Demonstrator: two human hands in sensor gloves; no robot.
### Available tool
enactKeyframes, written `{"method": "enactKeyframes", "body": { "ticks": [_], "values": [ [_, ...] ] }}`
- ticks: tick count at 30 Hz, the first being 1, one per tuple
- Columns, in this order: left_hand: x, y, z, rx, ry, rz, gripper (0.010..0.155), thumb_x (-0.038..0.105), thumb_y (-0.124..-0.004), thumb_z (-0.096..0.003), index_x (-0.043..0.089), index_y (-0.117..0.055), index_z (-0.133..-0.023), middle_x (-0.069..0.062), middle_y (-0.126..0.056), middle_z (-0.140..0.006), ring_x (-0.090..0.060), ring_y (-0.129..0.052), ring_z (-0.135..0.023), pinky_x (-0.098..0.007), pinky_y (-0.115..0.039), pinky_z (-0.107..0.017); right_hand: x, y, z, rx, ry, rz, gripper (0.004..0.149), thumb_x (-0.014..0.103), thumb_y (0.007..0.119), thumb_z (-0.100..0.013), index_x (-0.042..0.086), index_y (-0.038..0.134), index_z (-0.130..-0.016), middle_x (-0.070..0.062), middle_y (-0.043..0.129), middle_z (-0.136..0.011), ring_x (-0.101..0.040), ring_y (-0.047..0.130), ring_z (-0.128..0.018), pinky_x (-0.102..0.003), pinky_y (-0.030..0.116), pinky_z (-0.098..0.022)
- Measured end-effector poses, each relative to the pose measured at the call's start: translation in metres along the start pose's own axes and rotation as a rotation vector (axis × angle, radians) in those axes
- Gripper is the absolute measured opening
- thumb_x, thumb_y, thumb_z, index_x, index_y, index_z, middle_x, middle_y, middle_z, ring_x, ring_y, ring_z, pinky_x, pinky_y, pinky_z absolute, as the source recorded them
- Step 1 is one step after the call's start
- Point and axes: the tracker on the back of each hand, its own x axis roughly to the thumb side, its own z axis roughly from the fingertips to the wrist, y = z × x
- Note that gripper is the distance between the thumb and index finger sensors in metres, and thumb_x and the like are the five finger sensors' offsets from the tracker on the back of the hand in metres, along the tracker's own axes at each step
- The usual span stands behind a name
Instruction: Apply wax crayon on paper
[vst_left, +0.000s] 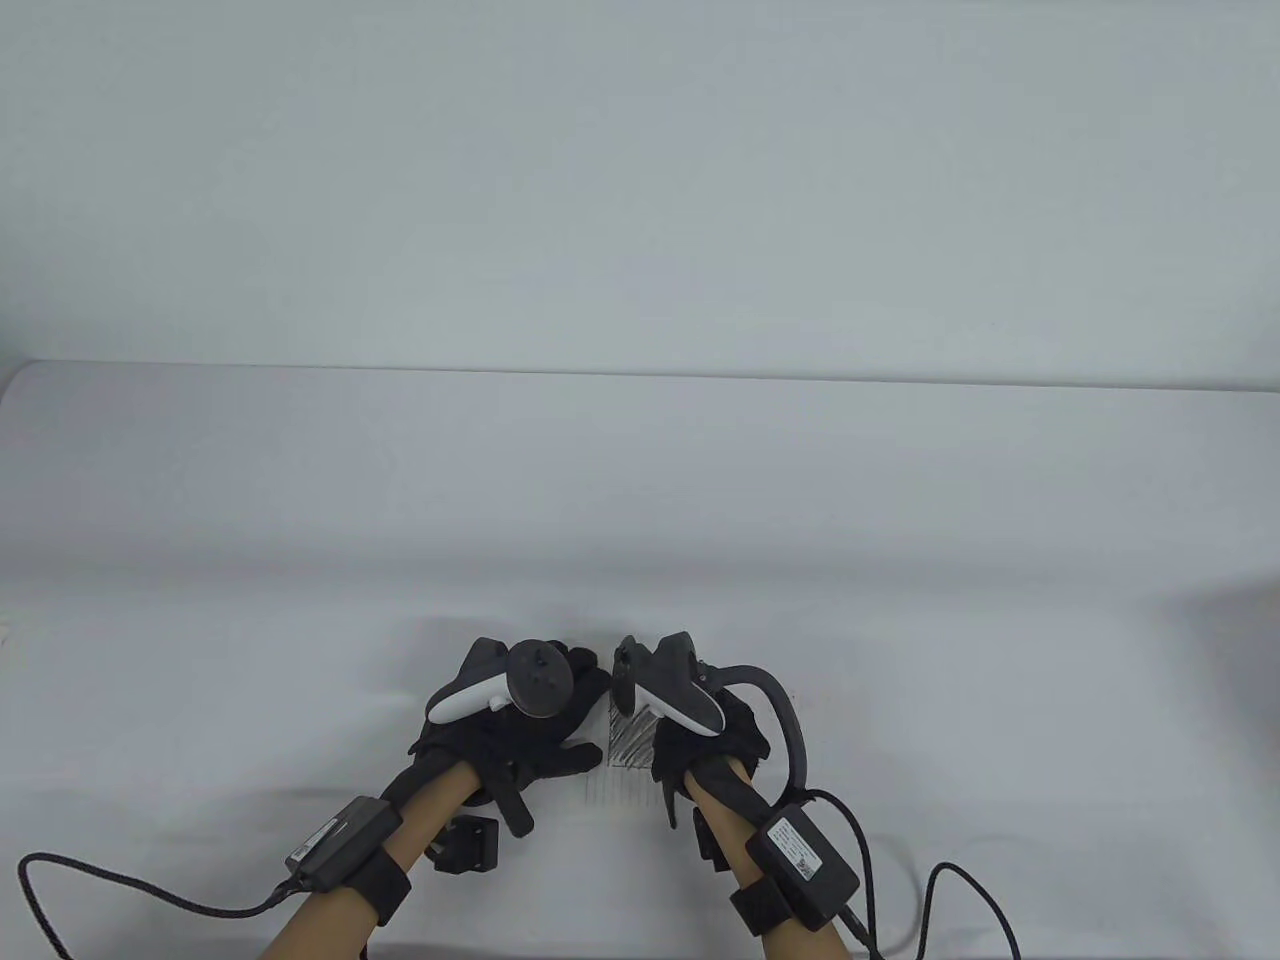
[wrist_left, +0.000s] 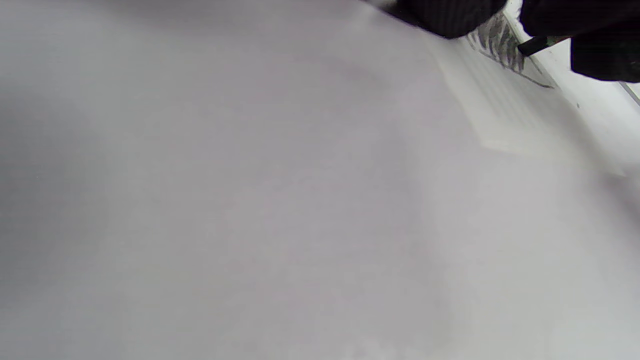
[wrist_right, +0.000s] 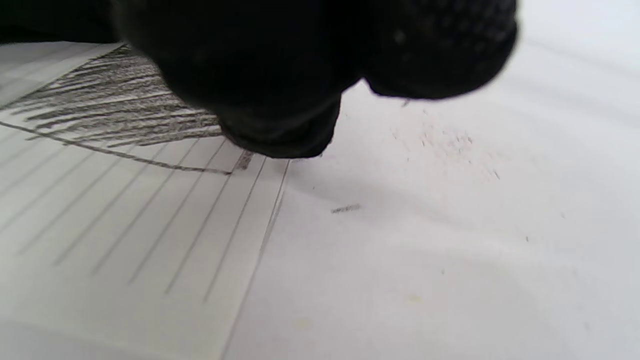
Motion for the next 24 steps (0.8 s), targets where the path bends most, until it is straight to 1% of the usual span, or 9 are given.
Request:
{"method": "enactKeyframes", "body": {
  "ticks": [1,3,4,9,11,13,19,22,24],
  "values": [
    [0.000,0.000,0.000,0.000,0.000,-0.001,0.078,0.056,-0.054,-0.0566,0.046,0.008,-0.104,0.023,0.023,-0.109,-0.010,0.032,-0.101,-0.048,0.026,-0.067,0.002,0.000,0.002,-0.004,-0.042,-0.017,0.038,0.034,0.077,-0.051,0.011,0.080,-0.082,-0.004,0.099,-0.049,0.002,0.094,-0.016,-0.023,0.086,-0.019],
    [0.000,0.000,0.000,-0.001,0.000,0.000,0.078,0.056,-0.054,-0.0566,0.046,0.008,-0.104,0.023,0.023,-0.109,-0.010,0.032,-0.101,-0.048,0.026,-0.067,0.008,0.004,0.002,0.134,-0.197,-0.199,0.038,0.033,0.077,-0.052,0.010,0.079,-0.082,-0.005,0.099,-0.049,0.002,0.094,-0.016,-0.024,0.086,-0.019],
    [0.000,0.000,0.000,0.000,0.000,0.000,0.078,0.056,-0.054,-0.0566,0.046,0.008,-0.104,0.023,0.023,-0.109,-0.010,0.032,-0.101,-0.048,0.026,-0.067,0.008,0.005,0.001,0.165,-0.148,-0.218,0.038,0.032,0.077,-0.052,0.010,0.079,-0.082,-0.006,0.099,-0.049,0.000,0.094,-0.016,-0.025,0.086,-0.019],
    [0.000,0.000,0.000,0.000,0.000,0.000,0.078,0.056,-0.054,-0.0566,0.046,0.008,-0.104,0.023,0.023,-0.109,-0.010,0.032,-0.101,-0.048,0.026,-0.067,-0.006,0.001,-0.004,0.009,0.059,0.001,0.038,0.033,0.077,-0.052,0.010,0.079,-0.082,-0.006,0.098,-0.050,0.000,0.094,-0.016,-0.025,0.086,-0.019],
    [0.000,0.000,0.000,0.000,0.000,0.000,0.078,0.056,-0.054,-0.0566,0.046,0.008,-0.104,0.023,0.023,-0.109,-0.010,0.032,-0.101,-0.048,0.026,-0.067,-0.004,0.002,0.000,0.008,-0.015,0.007,0.038,0.034,0.076,-0.052,0.011,0.079,-0.082,-0.004,0.099,-0.050,0.002,0.094,-0.016,-0.023,0.086,-0.019],
    [0.000,0.000,0.000,0.000,0.000,0.001,0.079,0.056,-0.054,-0.0565,0.046,0.008,-0.104,0.023,0.023,-0.109,-0.010,0.032,-0.101,-0.048,0.026,-0.067,0.000,0.005,0.001,0.168,-0.145,-0.180,0.038,0.033,0.077,-0.052,0.010,0.079,-0.082,-0.005,0.099,-0.048,0.002,0.094,-0.016,-0.024,0.086,-0.018],
    [0.000,0.000,0.000,0.000,0.000,0.000,0.078,0.056,-0.054,-0.0566,0.046,0.008,-0.104,0.023,0.023,-0.109,-0.010,0.032,-0.101,-0.048,0.026,-0.067,-0.004,0.001,-0.001,0.019,0.019,0.013,0.038,0.033,0.077,-0.051,0.010,0.080,-0.081,-0.005,0.099,-0.048,0.001,0.094,-0.015,-0.025,0.086,-0.018],
    [0.000,0.000,0.000,0.000,0.001,-0.001,0.078,0.056,-0.054,-0.0566,0.046,0.008,-0.104,0.023,0.023,-0.109,-0.010,0.032,-0.101,-0.048,0.026,-0.067,0.004,0.002,0.002,0.125,-0.148,-0.110,0.038,0.034,0.077,-0.051,0.010,0.080,-0.081,-0.004,0.099,-0.047,0.002,0.094,-0.015,-0.023,0.087,-0.018],
    [0.000,0.000,0.000,0.000,0.000,-0.002,0.078,0.056,-0.054,-0.0566,0.046,0.008,-0.104,0.022,0.023,-0.110,-0.010,0.032,-0.101,-0.048,0.026,-0.067,0.004,0.003,0.001,0.174,-0.107,-0.156,0.038,0.033,0.078,-0.051,0.009,0.080,-0.081,-0.006,0.099,-0.047,0.000,0.094,-0.014,-0.025,0.086,-0.018]
  ]
}}
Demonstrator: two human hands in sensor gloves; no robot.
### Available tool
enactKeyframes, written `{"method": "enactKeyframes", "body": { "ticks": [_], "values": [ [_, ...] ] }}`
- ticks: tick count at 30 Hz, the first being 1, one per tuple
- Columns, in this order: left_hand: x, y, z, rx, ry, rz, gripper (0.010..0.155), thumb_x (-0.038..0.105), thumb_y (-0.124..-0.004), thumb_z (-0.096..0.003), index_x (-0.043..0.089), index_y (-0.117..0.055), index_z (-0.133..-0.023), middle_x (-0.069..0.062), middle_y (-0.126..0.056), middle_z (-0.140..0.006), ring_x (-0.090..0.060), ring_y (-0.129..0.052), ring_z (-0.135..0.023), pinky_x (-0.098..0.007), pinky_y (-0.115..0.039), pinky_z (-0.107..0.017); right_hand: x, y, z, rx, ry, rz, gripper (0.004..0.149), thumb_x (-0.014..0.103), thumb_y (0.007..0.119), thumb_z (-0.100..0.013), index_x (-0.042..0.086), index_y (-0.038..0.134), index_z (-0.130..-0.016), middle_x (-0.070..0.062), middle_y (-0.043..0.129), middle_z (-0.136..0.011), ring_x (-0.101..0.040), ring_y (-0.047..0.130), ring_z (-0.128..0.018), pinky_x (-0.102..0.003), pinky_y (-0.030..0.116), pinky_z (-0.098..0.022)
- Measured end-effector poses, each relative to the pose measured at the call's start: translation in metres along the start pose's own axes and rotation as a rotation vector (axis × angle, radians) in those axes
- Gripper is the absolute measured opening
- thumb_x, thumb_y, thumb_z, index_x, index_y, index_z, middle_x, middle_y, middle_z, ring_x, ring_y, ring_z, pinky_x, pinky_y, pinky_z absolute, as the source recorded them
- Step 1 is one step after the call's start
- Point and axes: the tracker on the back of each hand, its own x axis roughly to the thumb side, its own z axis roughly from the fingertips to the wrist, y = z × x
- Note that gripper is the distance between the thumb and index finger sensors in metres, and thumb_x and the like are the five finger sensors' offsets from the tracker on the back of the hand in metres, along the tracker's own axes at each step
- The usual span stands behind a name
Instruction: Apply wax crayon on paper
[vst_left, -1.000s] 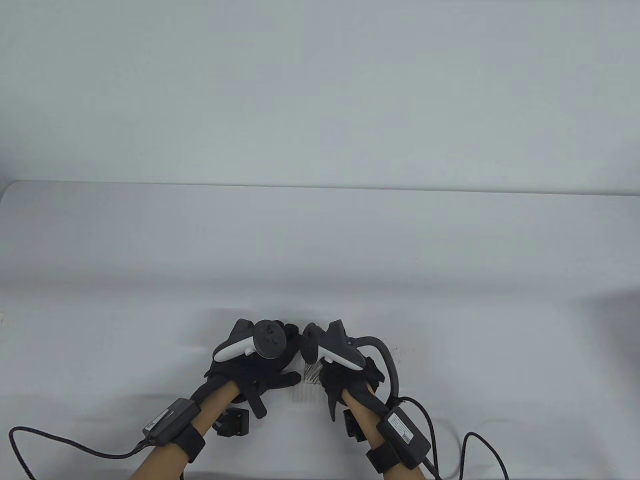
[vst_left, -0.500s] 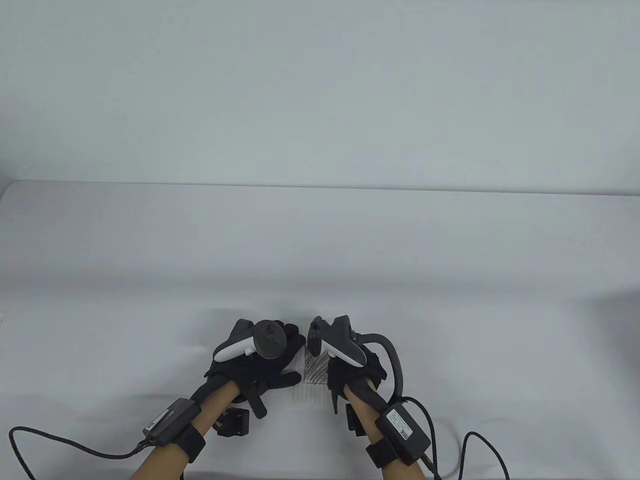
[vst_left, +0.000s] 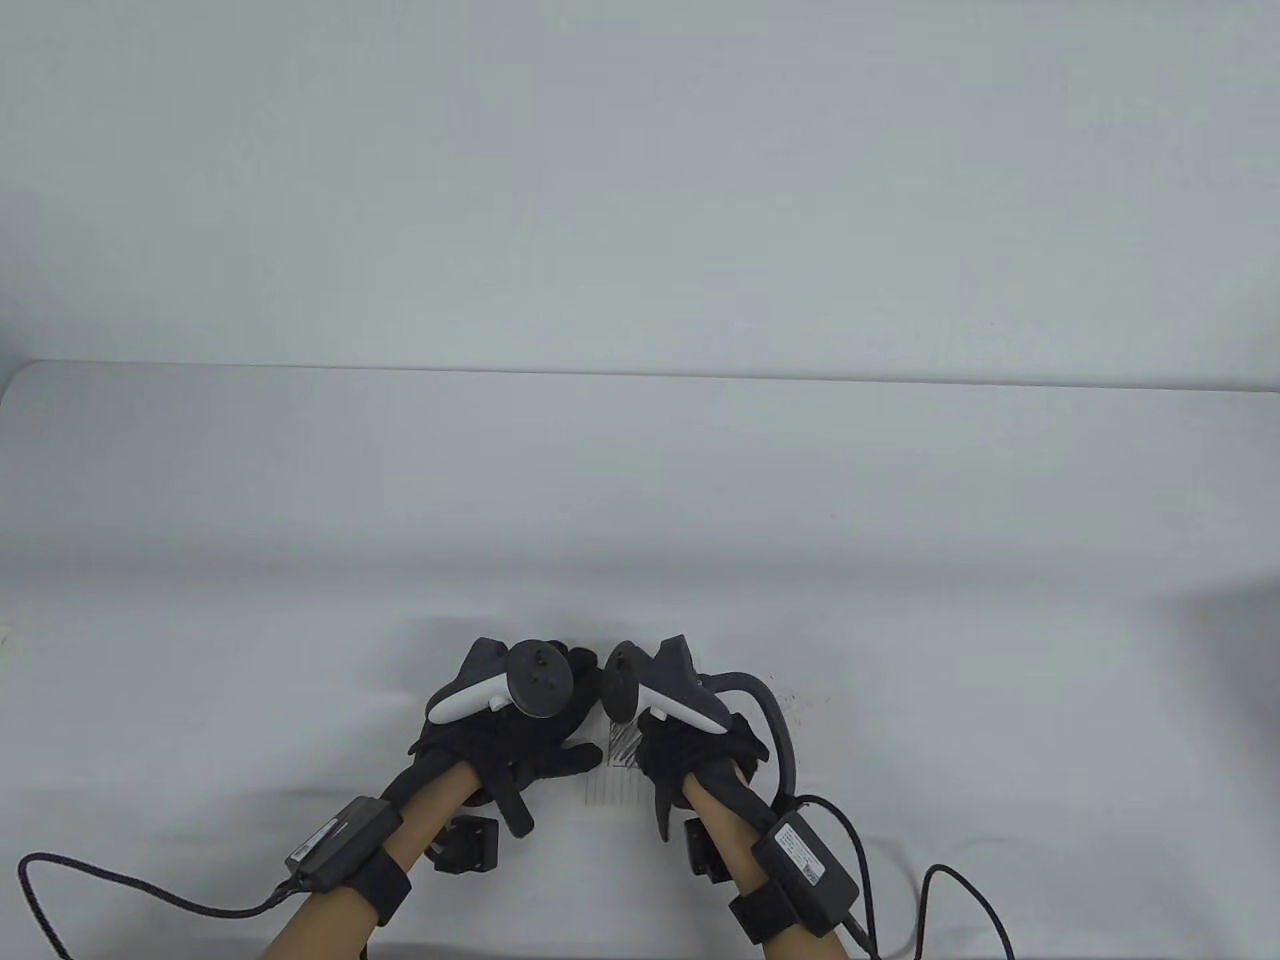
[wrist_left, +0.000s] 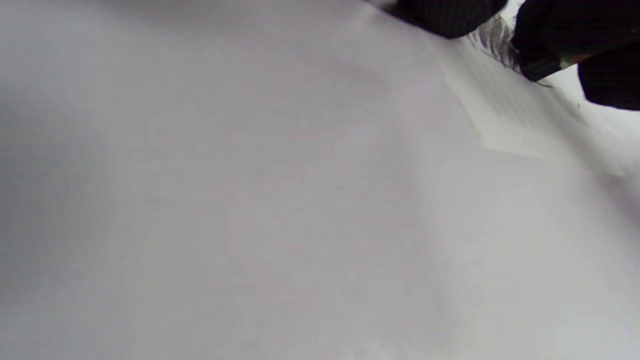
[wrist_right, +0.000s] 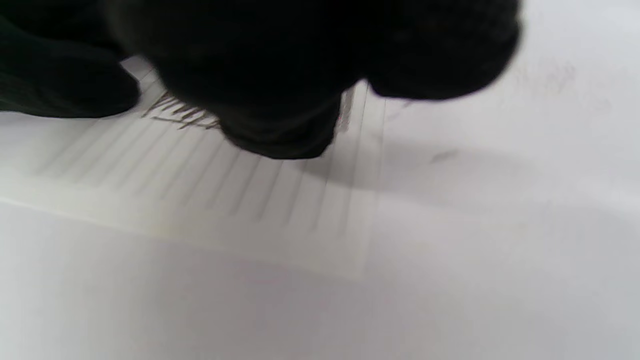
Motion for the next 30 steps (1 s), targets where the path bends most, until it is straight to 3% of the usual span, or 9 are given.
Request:
{"method": "enactKeyframes", "body": {
  "ticks": [5,9,13,16,18,23,25,27,30],
  "values": [
    [0.000,0.000,0.000,0.001,0.000,-0.002,0.079,0.056,-0.053,-0.0566,0.046,0.008,-0.104,0.022,0.023,-0.109,-0.011,0.032,-0.101,-0.048,0.026,-0.067,-0.007,-0.004,-0.001,-0.134,0.132,0.152,0.038,0.033,0.078,-0.051,0.010,0.080,-0.081,-0.006,0.099,-0.047,0.001,0.094,-0.014,-0.025,0.086,-0.018],
    [0.000,0.000,0.000,0.000,0.000,-0.001,0.078,0.056,-0.054,-0.0565,0.046,0.008,-0.104,0.023,0.023,-0.109,-0.010,0.032,-0.101,-0.048,0.026,-0.067,0.000,0.003,0.000,0.026,-0.025,-0.033,0.038,0.032,0.078,-0.052,0.009,0.080,-0.081,-0.006,0.099,-0.047,0.000,0.094,-0.015,-0.025,0.086,-0.018],
    [0.001,0.000,0.000,0.004,0.001,-0.005,0.079,0.056,-0.053,-0.0566,0.046,0.008,-0.104,0.022,0.023,-0.110,-0.011,0.031,-0.101,-0.048,0.025,-0.067,-0.010,-0.003,-0.003,-0.090,0.145,0.116,0.038,0.034,0.078,-0.052,0.010,0.081,-0.081,-0.005,0.100,-0.047,0.000,0.094,-0.015,-0.025,0.086,-0.018],
    [0.000,0.000,0.000,0.002,0.000,-0.003,0.079,0.056,-0.054,-0.0566,0.046,0.008,-0.104,0.022,0.023,-0.110,-0.011,0.032,-0.101,-0.048,0.025,-0.067,-0.006,-0.002,0.001,-0.134,0.097,0.133,0.038,0.034,0.077,-0.051,0.011,0.081,-0.081,-0.005,0.100,-0.047,0.002,0.094,-0.014,-0.024,0.086,-0.018],
    [0.000,0.000,0.000,0.000,0.000,-0.002,0.079,0.056,-0.054,-0.0565,0.046,0.008,-0.104,0.023,0.023,-0.109,-0.010,0.032,-0.101,-0.048,0.025,-0.067,-0.004,0.001,0.000,-0.014,-0.006,0.016,0.038,0.034,0.077,-0.052,0.010,0.080,-0.081,-0.004,0.100,-0.047,0.002,0.094,-0.015,-0.024,0.086,-0.018],
    [0.001,0.000,0.000,0.001,0.000,-0.004,0.079,0.056,-0.053,-0.0565,0.046,0.008,-0.104,0.023,0.023,-0.109,-0.011,0.032,-0.101,-0.048,0.025,-0.067,-0.011,-0.002,-0.002,-0.103,0.153,0.125,0.038,0.033,0.078,-0.052,0.010,0.081,-0.081,-0.006,0.100,-0.047,0.000,0.094,-0.015,-0.025,0.086,-0.018],
    [0.001,0.000,0.000,0.000,-0.001,-0.002,0.079,0.056,-0.054,-0.0565,0.046,0.008,-0.104,0.023,0.023,-0.109,-0.011,0.032,-0.101,-0.048,0.026,-0.067,-0.008,-0.002,0.000,-0.133,0.115,0.162,0.038,0.034,0.077,-0.051,0.011,0.081,-0.081,-0.004,0.100,-0.047,0.002,0.094,-0.015,-0.024,0.086,-0.018],
    [0.001,0.000,0.000,-0.001,-0.001,-0.001,0.079,0.056,-0.054,-0.0565,0.046,0.008,-0.104,0.023,0.023,-0.109,-0.011,0.032,-0.101,-0.048,0.026,-0.067,-0.006,0.001,0.001,-0.008,-0.019,0.011,0.038,0.034,0.077,-0.052,0.011,0.080,-0.081,-0.004,0.100,-0.047,0.002,0.094,-0.015,-0.023,0.087,-0.018],
    [0.001,0.000,0.000,-0.002,-0.002,0.001,0.079,0.056,-0.054,-0.0566,0.046,0.008,-0.104,0.023,0.023,-0.109,-0.010,0.032,-0.101,-0.048,0.026,-0.067,-0.009,0.001,-0.001,-0.025,0.064,0.036,0.038,0.033,0.078,-0.052,0.010,0.081,-0.081,-0.006,0.100,-0.047,0.000,0.094,-0.015,-0.025,0.086,-0.018]
  ]
}}
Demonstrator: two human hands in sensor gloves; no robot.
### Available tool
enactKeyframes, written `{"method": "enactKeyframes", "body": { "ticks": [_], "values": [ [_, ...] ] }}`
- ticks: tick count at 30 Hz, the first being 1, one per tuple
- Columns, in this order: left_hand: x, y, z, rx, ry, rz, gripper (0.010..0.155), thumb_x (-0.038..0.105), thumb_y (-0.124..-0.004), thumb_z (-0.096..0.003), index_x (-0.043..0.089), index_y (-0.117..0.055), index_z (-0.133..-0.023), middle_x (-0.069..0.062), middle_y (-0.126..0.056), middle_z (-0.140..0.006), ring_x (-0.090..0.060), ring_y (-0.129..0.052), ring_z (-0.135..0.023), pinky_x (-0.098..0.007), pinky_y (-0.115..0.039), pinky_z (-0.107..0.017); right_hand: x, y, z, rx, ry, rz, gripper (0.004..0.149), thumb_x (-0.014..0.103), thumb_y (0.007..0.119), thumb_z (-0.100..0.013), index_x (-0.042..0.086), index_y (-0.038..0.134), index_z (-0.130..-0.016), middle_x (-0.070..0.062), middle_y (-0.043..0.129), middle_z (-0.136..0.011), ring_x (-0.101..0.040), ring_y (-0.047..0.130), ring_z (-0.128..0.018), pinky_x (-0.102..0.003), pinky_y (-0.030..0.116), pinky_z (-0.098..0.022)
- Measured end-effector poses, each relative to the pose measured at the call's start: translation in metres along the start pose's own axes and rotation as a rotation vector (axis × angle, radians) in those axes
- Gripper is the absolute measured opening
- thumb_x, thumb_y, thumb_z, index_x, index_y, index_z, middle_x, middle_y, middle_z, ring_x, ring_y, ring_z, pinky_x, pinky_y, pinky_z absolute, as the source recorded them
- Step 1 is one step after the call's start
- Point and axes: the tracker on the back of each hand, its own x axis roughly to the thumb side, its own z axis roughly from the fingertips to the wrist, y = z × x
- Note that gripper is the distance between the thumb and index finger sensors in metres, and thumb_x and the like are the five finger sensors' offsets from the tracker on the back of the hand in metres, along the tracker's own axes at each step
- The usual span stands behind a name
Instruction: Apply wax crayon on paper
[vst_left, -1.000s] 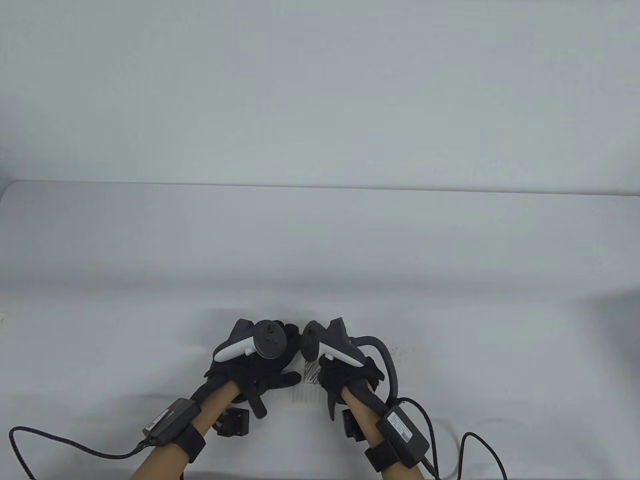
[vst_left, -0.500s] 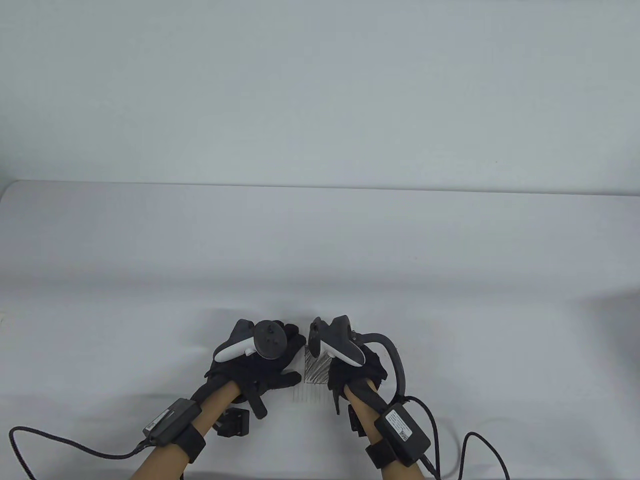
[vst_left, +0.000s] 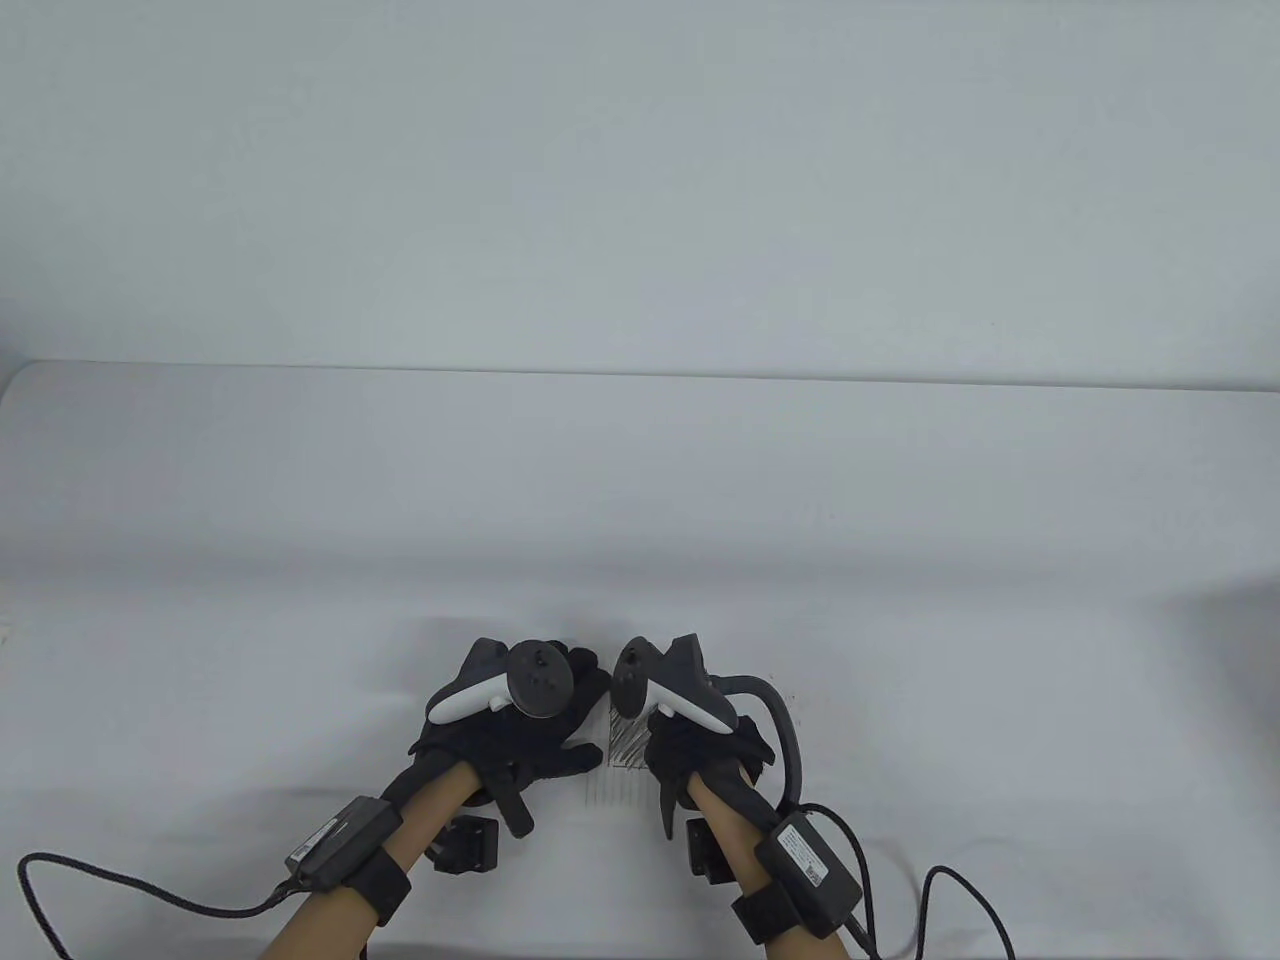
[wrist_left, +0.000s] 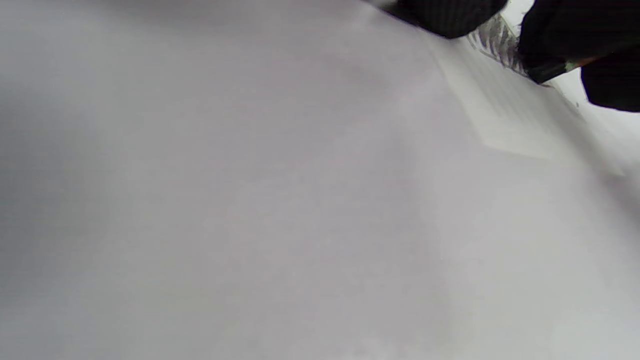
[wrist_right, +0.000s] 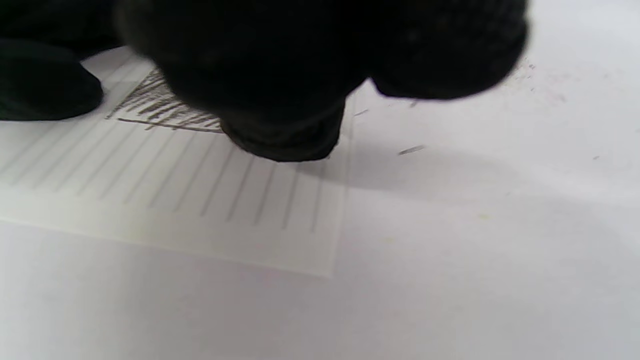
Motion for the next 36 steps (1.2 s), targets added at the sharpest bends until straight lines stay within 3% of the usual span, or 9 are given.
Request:
{"method": "enactKeyframes", "body": {
  "ticks": [2,5,8,13,17,22,26,31,36],
  "values": [
    [0.0001,-0.0002,0.0000,0.000,-0.001,0.001,0.079,0.056,-0.054,-0.0567,0.046,0.008,-0.104,0.022,0.023,-0.109,-0.011,0.032,-0.101,-0.048,0.026,-0.067,-0.0015,-0.0015,0.0000,-0.081,0.102,0.122,0.037,0.033,0.078,-0.052,0.010,0.081,-0.081,-0.006,0.100,-0.047,0.000,0.094,-0.015,-0.025,0.086,-0.018],
    [-0.0001,0.0000,0.0001,-0.001,-0.001,0.002,0.079,0.056,-0.054,-0.0566,0.046,0.008,-0.104,0.023,0.023,-0.109,-0.011,0.032,-0.101,-0.048,0.026,-0.067,0.0013,-0.0021,0.0025,-0.106,0.042,0.115,0.037,0.034,0.077,-0.051,0.011,0.081,-0.081,-0.004,0.100,-0.047,0.002,0.094,-0.015,-0.024,0.087,-0.018],
    [-0.0001,0.0001,0.0001,-0.002,-0.001,0.001,0.079,0.056,-0.054,-0.0566,0.046,0.008,-0.104,0.023,0.023,-0.109,-0.010,0.032,-0.101,-0.048,0.026,-0.067,0.0051,0.0026,0.0032,0.018,-0.033,-0.019,0.037,0.032,0.078,-0.052,0.009,0.081,-0.081,-0.007,0.100,-0.047,0.000,0.094,-0.015,-0.025,0.086,-0.018],
    [-0.0001,-0.0001,-0.0001,-0.002,-0.001,0.001,0.079,0.056,-0.054,-0.0566,0.046,0.008,-0.104,0.023,0.023,-0.109,-0.010,0.032,-0.101,-0.048,0.026,-0.067,-0.0034,-0.0021,-0.0007,-0.070,0.116,0.142,0.037,0.034,0.077,-0.052,0.011,0.081,-0.081,-0.005,0.100,-0.047,0.001,0.094,-0.015,-0.025,0.086,-0.018],
    [-0.0002,-0.0001,-0.0002,-0.002,-0.001,0.002,0.079,0.056,-0.054,-0.0565,0.046,0.008,-0.104,0.024,0.023,-0.109,-0.010,0.032,-0.101,-0.048,0.026,-0.067,0.0040,0.0021,0.0016,0.044,-0.060,-0.021,0.037,0.033,0.077,-0.052,0.010,0.081,-0.081,-0.006,0.099,-0.047,0.001,0.094,-0.015,-0.024,0.086,-0.018],
    [-0.0001,-0.0001,-0.0001,0.000,-0.002,0.001,0.079,0.056,-0.054,-0.0565,0.046,0.008,-0.104,0.023,0.023,-0.109,-0.010,0.032,-0.101,-0.048,0.026,-0.067,-0.0010,-0.0017,-0.0019,-0.041,0.113,0.143,0.037,0.033,0.078,-0.052,0.010,0.081,-0.080,-0.006,0.100,-0.046,0.000,0.094,-0.014,-0.025,0.086,-0.017],
    [-0.0001,-0.0002,0.0000,-0.002,-0.002,0.003,0.079,0.056,-0.054,-0.0565,0.046,0.008,-0.104,0.023,0.023,-0.109,-0.010,0.032,-0.101,-0.048,0.026,-0.067,0.0005,0.0008,0.0006,0.038,-0.043,0.008,0.037,0.034,0.077,-0.052,0.010,0.081,-0.081,-0.005,0.100,-0.046,0.002,0.094,-0.014,-0.024,0.087,-0.018],
    [-0.0002,-0.0004,-0.0002,0.000,-0.002,0.001,0.079,0.056,-0.054,-0.0566,0.046,0.008,-0.104,0.022,0.023,-0.109,-0.011,0.032,-0.101,-0.048,0.026,-0.067,-0.0020,-0.0023,-0.0006,-0.018,0.093,0.118,0.037,0.033,0.077,-0.052,0.010,0.081,-0.080,-0.006,0.100,-0.046,0.001,0.094,-0.014,-0.025,0.086,-0.017],
    [-0.0003,-0.0003,-0.0002,-0.002,-0.002,0.002,0.079,0.056,-0.054,-0.0564,0.046,0.008,-0.104,0.023,0.023,-0.109,-0.010,0.032,-0.101,-0.048,0.026,-0.067,0.0009,0.0012,0.0011,0.054,-0.010,0.005,0.037,0.033,0.078,-0.052,0.009,0.081,-0.081,-0.006,0.099,-0.046,0.000,0.094,-0.014,-0.025,0.086,-0.017]
  ]
}}
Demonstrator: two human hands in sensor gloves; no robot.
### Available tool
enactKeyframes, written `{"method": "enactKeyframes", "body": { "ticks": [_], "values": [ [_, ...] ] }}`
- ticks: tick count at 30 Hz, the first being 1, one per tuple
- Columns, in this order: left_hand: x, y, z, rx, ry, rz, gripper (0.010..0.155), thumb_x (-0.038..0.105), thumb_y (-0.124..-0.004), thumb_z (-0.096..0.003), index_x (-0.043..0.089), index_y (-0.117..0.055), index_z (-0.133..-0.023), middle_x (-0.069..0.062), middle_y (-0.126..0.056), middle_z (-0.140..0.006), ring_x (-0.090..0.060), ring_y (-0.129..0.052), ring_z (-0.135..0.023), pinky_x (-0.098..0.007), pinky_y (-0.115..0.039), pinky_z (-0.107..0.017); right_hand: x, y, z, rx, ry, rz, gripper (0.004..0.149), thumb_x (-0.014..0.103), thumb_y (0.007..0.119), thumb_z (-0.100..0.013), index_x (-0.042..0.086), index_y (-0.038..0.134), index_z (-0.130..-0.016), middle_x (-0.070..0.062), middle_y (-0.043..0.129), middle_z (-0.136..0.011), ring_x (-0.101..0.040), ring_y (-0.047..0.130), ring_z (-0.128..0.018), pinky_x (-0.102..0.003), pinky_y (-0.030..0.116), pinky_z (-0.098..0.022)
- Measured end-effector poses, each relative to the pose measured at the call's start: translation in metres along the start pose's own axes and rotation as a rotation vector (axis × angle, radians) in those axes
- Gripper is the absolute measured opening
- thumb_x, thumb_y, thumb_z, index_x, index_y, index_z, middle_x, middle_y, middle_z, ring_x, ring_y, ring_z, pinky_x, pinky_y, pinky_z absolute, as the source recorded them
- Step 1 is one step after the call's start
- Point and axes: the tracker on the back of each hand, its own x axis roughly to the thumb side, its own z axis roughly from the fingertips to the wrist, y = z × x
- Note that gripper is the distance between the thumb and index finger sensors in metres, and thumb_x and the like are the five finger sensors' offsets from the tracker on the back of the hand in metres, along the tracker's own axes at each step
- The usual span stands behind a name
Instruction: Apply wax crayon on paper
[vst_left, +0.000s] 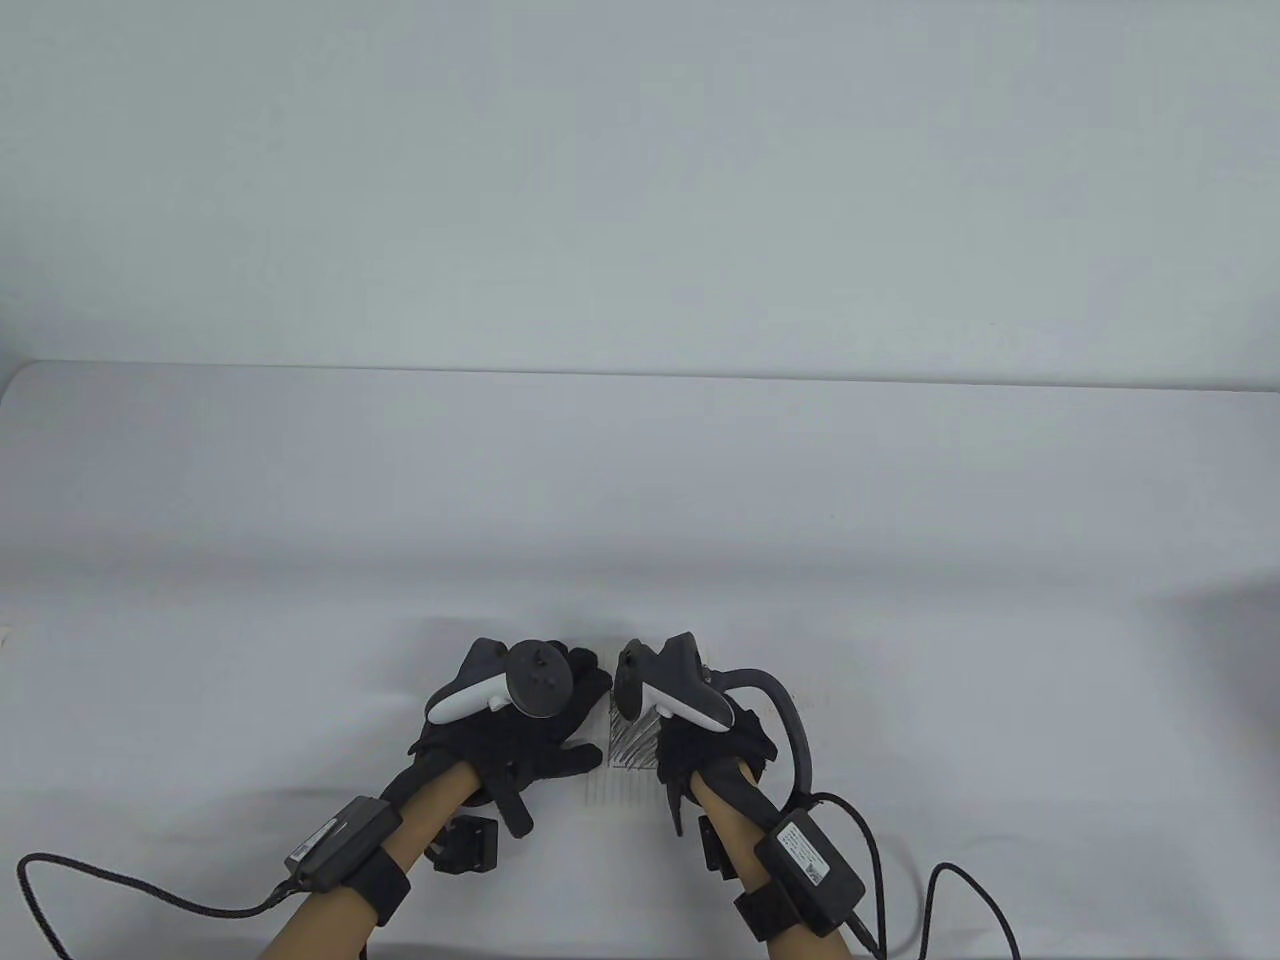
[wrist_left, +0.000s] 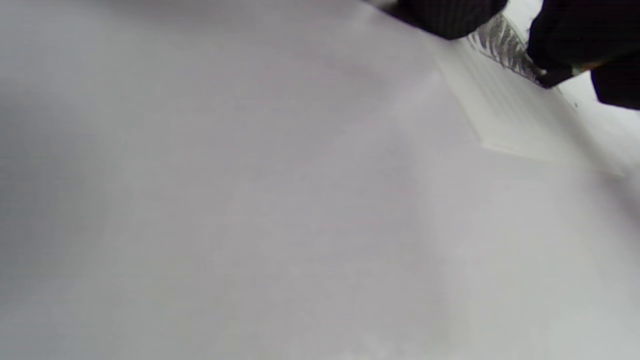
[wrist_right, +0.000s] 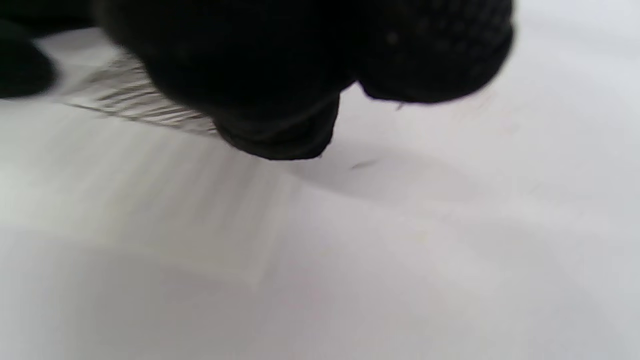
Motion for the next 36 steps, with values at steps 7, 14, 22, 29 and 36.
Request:
{"method": "enactKeyframes", "body": {
  "ticks": [7,14,22,29,36],
  "values": [
    [0.000,0.000,0.000,0.000,0.000,0.001,0.079,0.056,-0.054,-0.0566,0.046,0.008,-0.104,0.023,0.023,-0.109,-0.010,0.032,-0.101,-0.048,0.026,-0.067,-0.006,-0.003,-0.002,-0.059,0.060,0.075,0.037,0.034,0.077,-0.052,0.010,0.081,-0.081,-0.005,0.100,-0.046,0.002,0.094,-0.014,-0.024,0.087,-0.017],
    [0.000,0.000,0.000,-0.001,-0.001,0.001,0.079,0.056,-0.054,-0.0565,0.046,0.008,-0.104,0.024,0.023,-0.109,-0.010,0.032,-0.101,-0.048,0.026,-0.067,-0.009,-0.003,-0.003,-0.033,0.102,0.077,0.037,0.033,0.078,-0.052,0.010,0.081,-0.081,-0.005,0.099,-0.046,0.001,0.094,-0.014,-0.024,0.086,-0.017],
    [-0.001,0.000,0.000,-0.004,-0.008,0.019,0.079,0.056,-0.055,-0.0566,0.047,0.008,-0.103,0.024,0.023,-0.109,-0.009,0.033,-0.100,-0.047,0.027,-0.066,-0.009,-0.001,-0.004,-0.008,0.016,-0.003,0.037,0.033,0.078,-0.052,0.010,0.081,-0.080,-0.006,0.099,-0.046,0.001,0.094,-0.014,-0.025,0.086,-0.017],
    [-0.002,0.000,0.000,-0.009,-0.010,0.028,0.079,0.056,-0.054,-0.0566,0.047,0.009,-0.103,0.024,0.024,-0.108,-0.009,0.034,-0.099,-0.046,0.028,-0.065,-0.018,0.000,-0.006,-0.027,0.041,-0.012,0.037,0.034,0.077,-0.052,0.011,0.081,-0.081,-0.005,0.099,-0.047,0.001,0.094,-0.015,-0.024,0.086,-0.018],
    [-0.003,-0.001,0.000,-0.008,-0.016,0.046,0.079,0.056,-0.054,-0.0569,0.048,0.009,-0.103,0.025,0.024,-0.108,-0.007,0.035,-0.099,-0.045,0.030,-0.064,-0.040,-0.013,0.002,-0.190,0.066,-0.111,0.044,0.031,0.073,-0.054,0.010,0.069,-0.092,-0.008,0.092,-0.068,-0.006,0.098,-0.036,-0.031,0.086,-0.034]
  ]
}}
